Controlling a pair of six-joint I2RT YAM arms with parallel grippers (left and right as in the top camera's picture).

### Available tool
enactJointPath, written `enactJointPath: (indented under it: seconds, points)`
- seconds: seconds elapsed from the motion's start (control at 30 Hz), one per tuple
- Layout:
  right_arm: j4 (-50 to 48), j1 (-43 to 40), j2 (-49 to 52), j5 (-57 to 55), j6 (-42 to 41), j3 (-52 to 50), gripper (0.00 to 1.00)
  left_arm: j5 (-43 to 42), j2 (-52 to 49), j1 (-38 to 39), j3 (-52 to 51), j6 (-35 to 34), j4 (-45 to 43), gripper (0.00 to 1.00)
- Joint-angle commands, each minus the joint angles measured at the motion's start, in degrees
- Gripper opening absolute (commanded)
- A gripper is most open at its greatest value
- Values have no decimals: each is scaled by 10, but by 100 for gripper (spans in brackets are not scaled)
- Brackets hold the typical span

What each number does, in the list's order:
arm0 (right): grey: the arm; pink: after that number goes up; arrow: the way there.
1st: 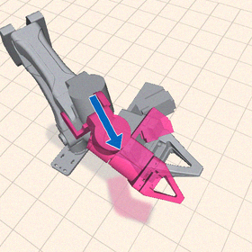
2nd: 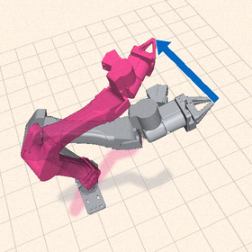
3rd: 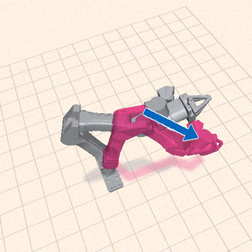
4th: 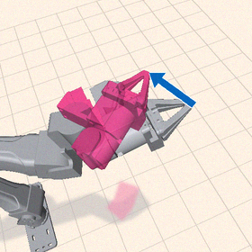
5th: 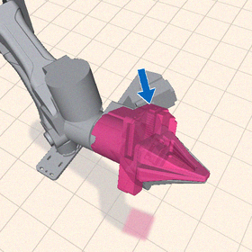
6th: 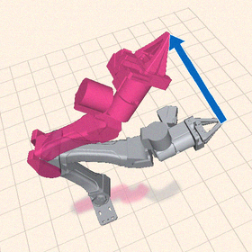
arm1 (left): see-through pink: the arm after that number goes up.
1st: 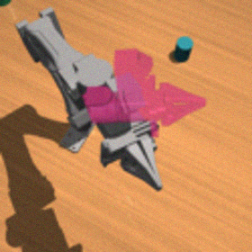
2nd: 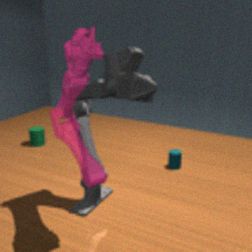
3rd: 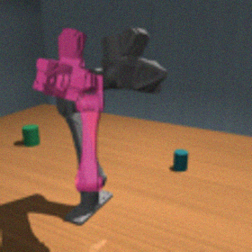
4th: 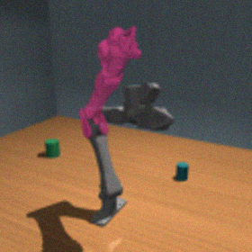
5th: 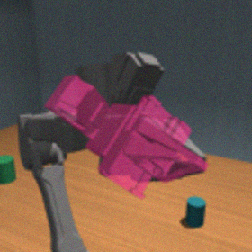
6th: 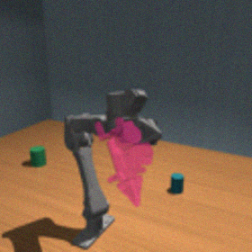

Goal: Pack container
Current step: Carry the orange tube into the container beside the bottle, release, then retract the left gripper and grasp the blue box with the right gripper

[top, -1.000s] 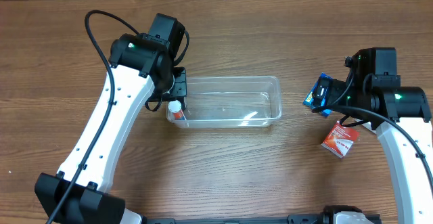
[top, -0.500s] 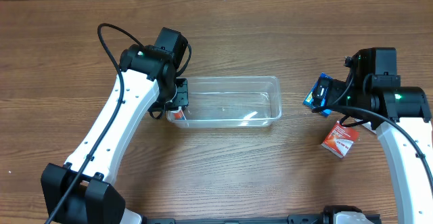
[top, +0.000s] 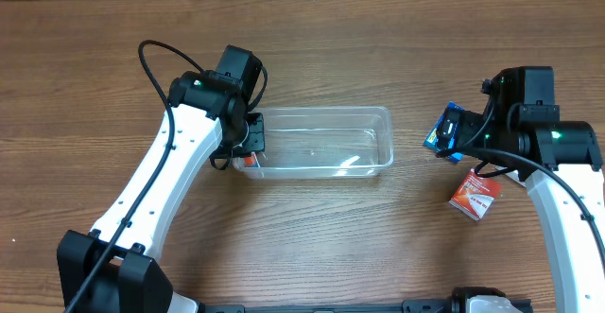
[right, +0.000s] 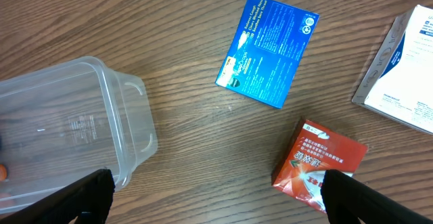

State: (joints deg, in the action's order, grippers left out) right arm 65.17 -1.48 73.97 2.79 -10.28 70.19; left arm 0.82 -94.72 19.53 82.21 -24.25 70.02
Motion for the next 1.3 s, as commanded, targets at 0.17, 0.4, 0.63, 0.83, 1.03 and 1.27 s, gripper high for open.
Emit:
enactJointPath:
  seconds: [0.17,0.4,0.63,0.83,1.03,1.27]
  points:
    - [-3,-2,-12,3,0,19,100,-8,-15,4,34,19,21,16]
    - [4,-2,-12,3,0,19,100,47,-15,-15,157,25,76,44]
    - [-2,-4,24,-98,-50,163,100,10,18,-207,189,13,72,56]
    - [-10,-50,231,-50,-64,165,100,7,18,-229,188,27,72,56]
    - [-19,-51,381,-51,-50,164,100,7,18,-229,188,26,66,60]
    - [-31,-51,446,-50,-47,156,100,6,17,-229,188,26,64,60]
